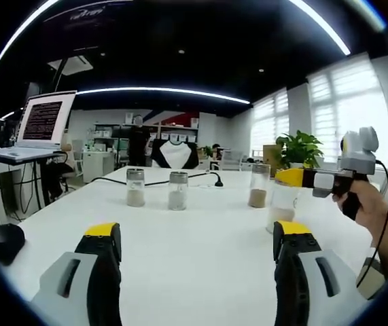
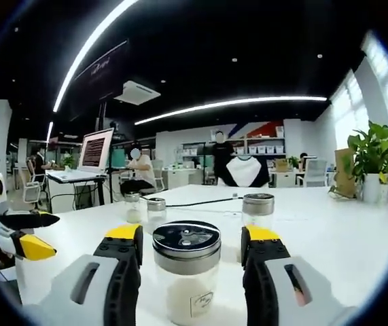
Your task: Rotate the seasoning bottle until the label or dispensing opening points toward the visible target arrow and the bottle remains upright within the marked orientation range
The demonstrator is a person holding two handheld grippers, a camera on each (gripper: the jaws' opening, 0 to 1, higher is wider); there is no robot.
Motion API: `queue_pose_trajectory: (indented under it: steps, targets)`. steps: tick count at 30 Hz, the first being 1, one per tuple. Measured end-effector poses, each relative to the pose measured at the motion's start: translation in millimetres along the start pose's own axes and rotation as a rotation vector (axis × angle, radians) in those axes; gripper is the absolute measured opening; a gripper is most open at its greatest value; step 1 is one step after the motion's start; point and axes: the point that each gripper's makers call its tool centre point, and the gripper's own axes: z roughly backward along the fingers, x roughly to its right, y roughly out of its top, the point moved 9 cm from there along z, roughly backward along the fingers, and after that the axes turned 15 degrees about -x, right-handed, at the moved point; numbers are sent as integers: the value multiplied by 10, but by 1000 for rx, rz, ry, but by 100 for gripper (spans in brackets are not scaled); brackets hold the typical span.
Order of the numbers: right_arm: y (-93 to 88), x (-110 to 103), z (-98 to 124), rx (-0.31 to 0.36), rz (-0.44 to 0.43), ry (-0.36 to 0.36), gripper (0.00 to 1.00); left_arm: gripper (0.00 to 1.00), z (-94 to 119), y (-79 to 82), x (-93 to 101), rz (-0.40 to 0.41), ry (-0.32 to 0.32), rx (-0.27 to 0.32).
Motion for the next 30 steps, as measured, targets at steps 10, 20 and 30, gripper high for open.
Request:
queue_pose_trajectory:
  steps: [10, 20, 30]
  targets:
    - [87, 143, 17, -5, -5, 228, 58, 98, 6, 19, 0, 0, -6, 4]
    - [111, 200, 0, -37, -6, 408, 57, 97, 20, 37, -2, -1, -9, 9]
    - [86, 195, -16, -24, -18, 491, 50, 97, 33, 72, -6, -18, -9, 11]
